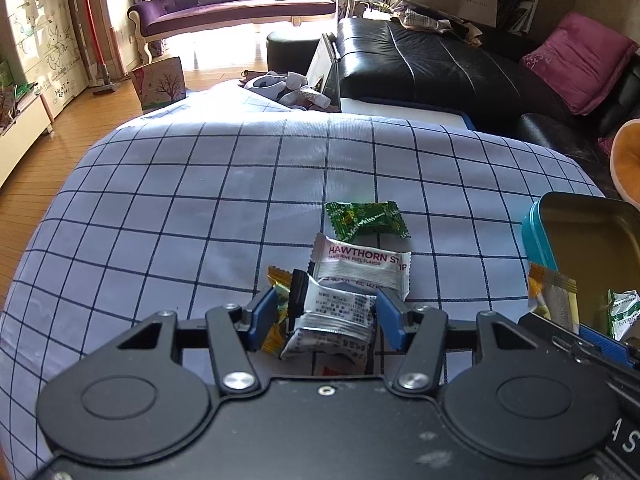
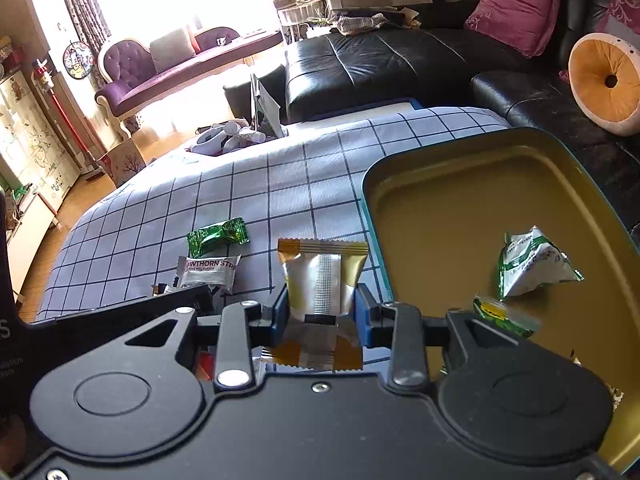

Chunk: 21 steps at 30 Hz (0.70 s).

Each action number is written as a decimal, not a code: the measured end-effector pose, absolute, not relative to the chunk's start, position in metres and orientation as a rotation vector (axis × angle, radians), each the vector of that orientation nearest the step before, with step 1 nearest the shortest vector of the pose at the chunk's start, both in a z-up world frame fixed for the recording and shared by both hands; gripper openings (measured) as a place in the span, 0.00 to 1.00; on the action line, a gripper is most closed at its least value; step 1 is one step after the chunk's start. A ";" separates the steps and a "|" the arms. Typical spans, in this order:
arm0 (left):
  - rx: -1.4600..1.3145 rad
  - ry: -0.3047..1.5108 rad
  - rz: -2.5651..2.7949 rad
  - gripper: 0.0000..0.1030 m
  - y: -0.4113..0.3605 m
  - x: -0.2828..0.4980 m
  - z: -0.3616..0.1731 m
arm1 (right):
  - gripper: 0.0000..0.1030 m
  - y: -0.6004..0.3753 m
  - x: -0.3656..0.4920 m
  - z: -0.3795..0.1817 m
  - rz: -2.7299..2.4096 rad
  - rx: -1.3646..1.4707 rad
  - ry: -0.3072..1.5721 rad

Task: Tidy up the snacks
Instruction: 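Lift white packet with left gripper while right gripper holds the candy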

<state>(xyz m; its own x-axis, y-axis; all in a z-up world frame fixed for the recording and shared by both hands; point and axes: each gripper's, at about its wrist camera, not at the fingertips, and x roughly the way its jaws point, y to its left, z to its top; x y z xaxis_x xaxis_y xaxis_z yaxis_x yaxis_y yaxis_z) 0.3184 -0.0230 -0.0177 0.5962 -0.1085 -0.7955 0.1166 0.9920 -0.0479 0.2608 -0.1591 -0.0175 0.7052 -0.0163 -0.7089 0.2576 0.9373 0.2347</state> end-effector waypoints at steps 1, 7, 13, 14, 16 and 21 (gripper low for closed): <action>0.010 0.931 -0.126 0.59 -0.022 0.318 -0.018 | 0.42 -0.159 0.261 -0.018 -0.154 0.331 0.778; -0.110 1.035 -0.130 0.59 0.011 0.323 -0.021 | 0.42 -0.156 0.261 -0.018 -0.148 0.326 0.782; -0.159 1.049 -0.033 0.53 0.049 0.325 -0.019 | 0.42 -0.156 0.262 -0.015 -0.146 0.335 0.780; -0.168 1.057 -0.030 0.50 0.054 0.325 -0.019 | 0.42 -0.156 0.262 -0.015 -0.143 0.335 0.780; -0.175 1.073 -0.047 0.48 0.062 0.326 -0.018 | 0.42 -0.156 0.262 -0.014 -0.140 0.336 0.778; -0.128 1.024 -0.219 0.49 0.057 0.314 -0.008 | 0.42 -0.153 0.263 -0.013 -0.131 0.332 0.780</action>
<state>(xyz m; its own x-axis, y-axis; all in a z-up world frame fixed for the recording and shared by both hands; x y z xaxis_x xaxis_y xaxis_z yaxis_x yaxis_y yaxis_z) 0.3135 0.0574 -0.0081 0.5011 -0.2401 -0.8314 0.1210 0.9707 -0.2074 0.2631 -0.1533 -0.0130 0.7058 0.0065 -0.7083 0.2367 0.9403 0.2445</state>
